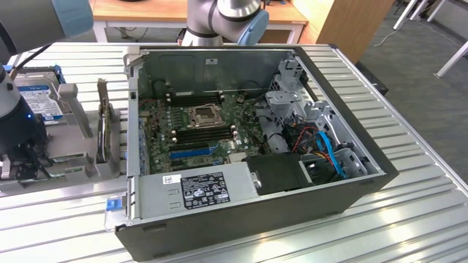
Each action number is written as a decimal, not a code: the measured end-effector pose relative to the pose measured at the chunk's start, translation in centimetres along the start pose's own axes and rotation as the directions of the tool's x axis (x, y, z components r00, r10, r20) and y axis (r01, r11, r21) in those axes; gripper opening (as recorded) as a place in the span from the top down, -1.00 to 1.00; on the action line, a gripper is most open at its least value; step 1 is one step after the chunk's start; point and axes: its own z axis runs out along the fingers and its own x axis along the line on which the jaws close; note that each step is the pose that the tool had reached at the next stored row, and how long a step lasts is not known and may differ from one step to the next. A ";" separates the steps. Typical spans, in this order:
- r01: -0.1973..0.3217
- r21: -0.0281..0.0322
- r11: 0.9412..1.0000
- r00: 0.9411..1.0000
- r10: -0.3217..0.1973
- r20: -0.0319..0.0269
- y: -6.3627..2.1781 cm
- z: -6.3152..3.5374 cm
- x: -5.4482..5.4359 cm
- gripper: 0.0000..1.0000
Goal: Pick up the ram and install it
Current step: 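Pick up the ram and move it above insertion slot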
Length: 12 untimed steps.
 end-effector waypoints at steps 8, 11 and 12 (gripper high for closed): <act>0.000 0.000 1.000 1.000 0.000 0.000 -0.13 0.13 0.0 0.38; 0.000 0.000 1.000 1.000 0.000 0.000 -0.40 0.14 0.0 0.38; 0.000 0.000 1.000 1.000 0.000 0.000 -0.52 0.15 0.0 0.38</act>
